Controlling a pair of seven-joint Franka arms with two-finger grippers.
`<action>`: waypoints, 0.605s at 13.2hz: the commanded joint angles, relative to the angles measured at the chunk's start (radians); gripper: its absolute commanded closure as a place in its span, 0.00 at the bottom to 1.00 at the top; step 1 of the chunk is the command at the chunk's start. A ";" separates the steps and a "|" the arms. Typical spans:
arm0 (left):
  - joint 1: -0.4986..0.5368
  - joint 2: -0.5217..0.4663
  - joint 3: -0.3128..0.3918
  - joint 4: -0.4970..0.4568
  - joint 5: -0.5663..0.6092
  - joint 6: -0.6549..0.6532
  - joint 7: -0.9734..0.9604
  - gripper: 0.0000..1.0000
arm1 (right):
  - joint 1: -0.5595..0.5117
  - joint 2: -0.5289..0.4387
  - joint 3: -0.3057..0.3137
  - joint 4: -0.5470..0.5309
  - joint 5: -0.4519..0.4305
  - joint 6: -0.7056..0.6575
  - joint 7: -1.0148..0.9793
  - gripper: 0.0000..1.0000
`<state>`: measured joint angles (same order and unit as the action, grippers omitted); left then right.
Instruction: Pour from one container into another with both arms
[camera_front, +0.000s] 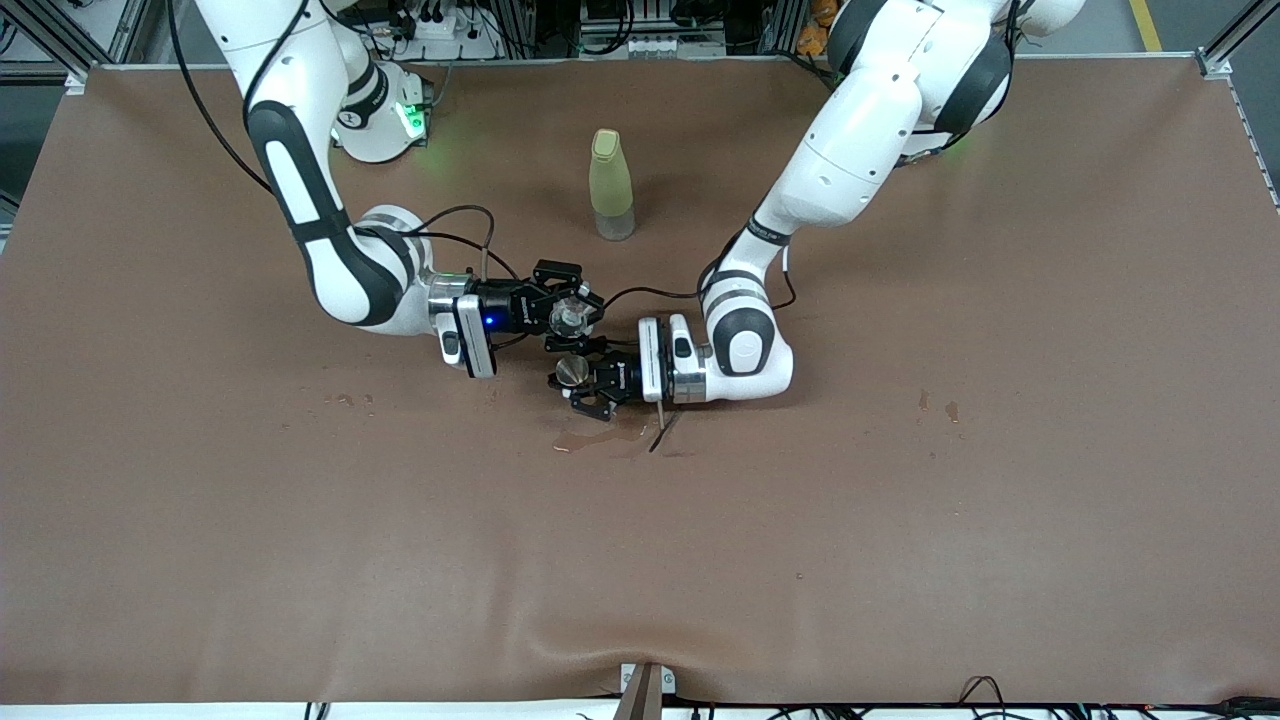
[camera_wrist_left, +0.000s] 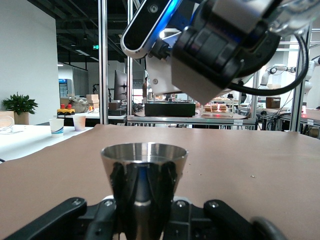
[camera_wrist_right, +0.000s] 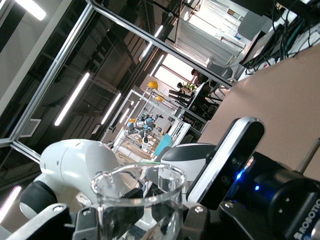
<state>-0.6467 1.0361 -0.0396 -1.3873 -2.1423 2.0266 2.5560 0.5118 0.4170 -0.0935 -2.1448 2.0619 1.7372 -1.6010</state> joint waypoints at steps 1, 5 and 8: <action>-0.007 -0.014 0.003 -0.004 -0.027 0.017 0.013 1.00 | 0.005 -0.029 0.003 -0.017 0.021 0.005 0.088 1.00; -0.002 -0.013 0.003 -0.004 -0.025 0.017 0.013 1.00 | 0.005 -0.029 0.003 -0.017 0.015 0.004 0.219 1.00; 0.001 -0.014 0.003 -0.004 -0.025 0.017 0.013 1.00 | 0.005 -0.035 0.003 -0.017 0.014 0.005 0.321 1.00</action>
<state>-0.6431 1.0361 -0.0365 -1.3873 -2.1424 2.0306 2.5559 0.5118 0.4157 -0.0917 -2.1448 2.0619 1.7366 -1.3460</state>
